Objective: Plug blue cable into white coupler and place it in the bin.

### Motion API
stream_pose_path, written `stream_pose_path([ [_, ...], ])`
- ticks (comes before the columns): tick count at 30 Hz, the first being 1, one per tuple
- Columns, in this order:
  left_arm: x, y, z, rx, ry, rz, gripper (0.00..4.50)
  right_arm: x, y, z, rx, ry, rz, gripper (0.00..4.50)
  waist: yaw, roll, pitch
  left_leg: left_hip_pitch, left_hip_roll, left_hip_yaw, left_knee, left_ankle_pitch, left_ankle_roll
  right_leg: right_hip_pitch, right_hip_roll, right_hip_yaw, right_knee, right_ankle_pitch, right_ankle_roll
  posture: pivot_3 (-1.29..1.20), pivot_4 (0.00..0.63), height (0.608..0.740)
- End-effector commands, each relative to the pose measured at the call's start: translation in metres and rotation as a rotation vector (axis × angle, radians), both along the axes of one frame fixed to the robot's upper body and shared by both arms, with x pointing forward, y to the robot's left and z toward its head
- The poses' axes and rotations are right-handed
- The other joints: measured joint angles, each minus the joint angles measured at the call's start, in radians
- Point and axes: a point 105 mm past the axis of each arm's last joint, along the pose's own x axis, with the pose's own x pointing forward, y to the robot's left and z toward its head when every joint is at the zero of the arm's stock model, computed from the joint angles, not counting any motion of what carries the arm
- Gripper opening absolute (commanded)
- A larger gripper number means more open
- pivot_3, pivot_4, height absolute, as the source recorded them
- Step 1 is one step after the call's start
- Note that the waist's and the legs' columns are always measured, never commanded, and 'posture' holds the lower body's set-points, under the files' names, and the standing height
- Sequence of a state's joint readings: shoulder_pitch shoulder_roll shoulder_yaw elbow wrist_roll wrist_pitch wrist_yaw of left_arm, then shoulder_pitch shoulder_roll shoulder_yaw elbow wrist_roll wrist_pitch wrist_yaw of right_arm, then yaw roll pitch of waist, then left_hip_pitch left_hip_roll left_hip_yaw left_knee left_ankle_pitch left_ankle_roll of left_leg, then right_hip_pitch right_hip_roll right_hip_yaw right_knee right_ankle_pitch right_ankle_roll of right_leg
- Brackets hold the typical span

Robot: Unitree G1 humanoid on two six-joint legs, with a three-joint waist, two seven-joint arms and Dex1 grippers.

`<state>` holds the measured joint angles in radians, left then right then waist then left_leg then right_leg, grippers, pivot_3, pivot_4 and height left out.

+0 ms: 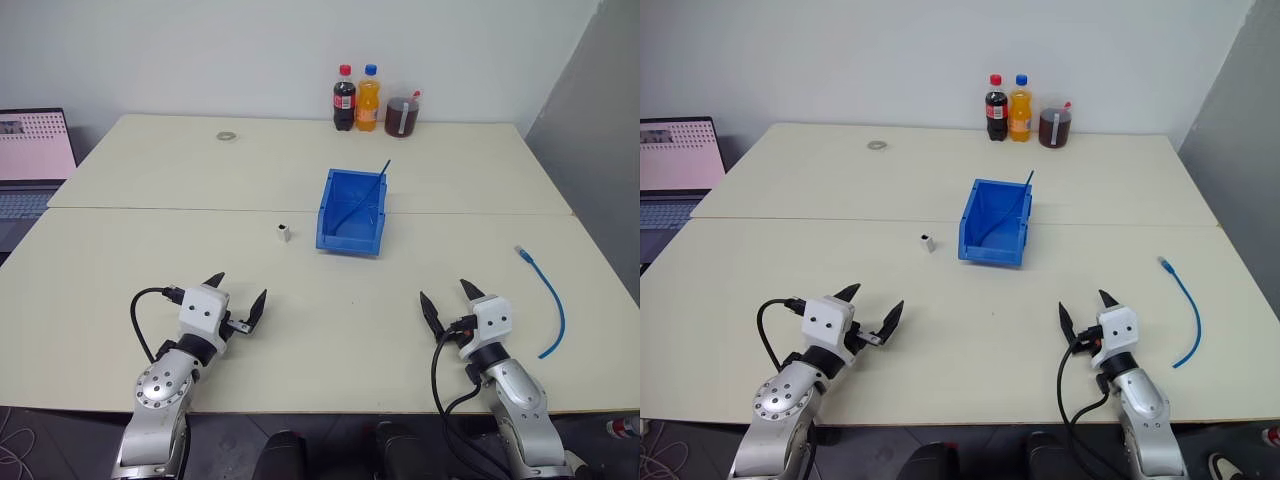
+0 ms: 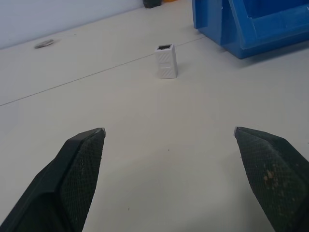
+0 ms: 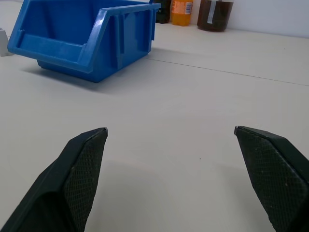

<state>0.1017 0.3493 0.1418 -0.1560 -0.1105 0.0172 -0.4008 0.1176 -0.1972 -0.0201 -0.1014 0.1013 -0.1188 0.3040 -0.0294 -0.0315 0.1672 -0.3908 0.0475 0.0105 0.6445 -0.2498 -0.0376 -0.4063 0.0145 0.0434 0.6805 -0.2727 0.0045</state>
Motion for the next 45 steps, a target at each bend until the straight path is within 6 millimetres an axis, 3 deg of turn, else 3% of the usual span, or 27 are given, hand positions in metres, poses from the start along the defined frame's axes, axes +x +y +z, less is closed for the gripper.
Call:
stream_pose_path([
  [1, 0.001, -0.006, 0.017, 0.010, -0.062, -0.021, 4.50, 0.002, -0.003, 0.009, 0.009, -0.039, -0.012, 4.48, 0.000, 0.000, 0.000, 0.000, 0.000, 0.000, 0.000, 0.000, 0.000, 0.000, 0.000, 0.000, 0.000, 0.000, 0.000, 0.00, 0.150, 0.740],
  [23, -0.008, 0.007, 0.009, -0.021, 0.048, 0.000, 4.50, 0.003, -0.003, 0.009, 0.007, -0.038, -0.006, 4.48, 0.000, 0.000, 0.000, 0.000, 0.000, 0.000, 0.000, 0.000, 0.000, 0.000, 0.000, 0.000, 0.000, 0.000, 0.000, 0.00, 0.150, 0.740],
  [27, -0.016, -0.012, 0.029, -0.106, 0.042, -0.222, 4.50, 0.003, -0.003, 0.011, 0.002, -0.046, -0.004, 4.48, 0.000, 0.000, 0.000, 0.000, 0.000, 0.000, 0.000, 0.000, 0.000, 0.000, 0.000, 0.000, 0.000, 0.000, 0.000, 0.00, 0.150, 0.740],
  [36, -0.008, -0.063, 0.077, 0.014, 0.075, -0.646, 4.50, -0.005, -0.007, 0.015, -0.003, -0.061, -0.025, 4.48, 0.003, 0.000, 0.001, -0.001, -0.001, -0.001, 0.000, 0.000, 0.000, 0.000, 0.001, -0.001, 0.000, 0.000, 0.000, 0.00, 0.150, 0.740],
  [45, 0.001, -0.080, 0.091, 0.112, 0.103, -0.825, 4.50, -0.013, -0.013, 0.025, -0.010, -0.088, -0.051, 4.48, -0.004, 0.002, 0.002, 0.000, -0.002, -0.001, 0.000, 0.000, 0.000, 0.000, 0.002, 0.000, 0.000, -0.001, 0.000, 0.00, 0.150, 0.740],
])
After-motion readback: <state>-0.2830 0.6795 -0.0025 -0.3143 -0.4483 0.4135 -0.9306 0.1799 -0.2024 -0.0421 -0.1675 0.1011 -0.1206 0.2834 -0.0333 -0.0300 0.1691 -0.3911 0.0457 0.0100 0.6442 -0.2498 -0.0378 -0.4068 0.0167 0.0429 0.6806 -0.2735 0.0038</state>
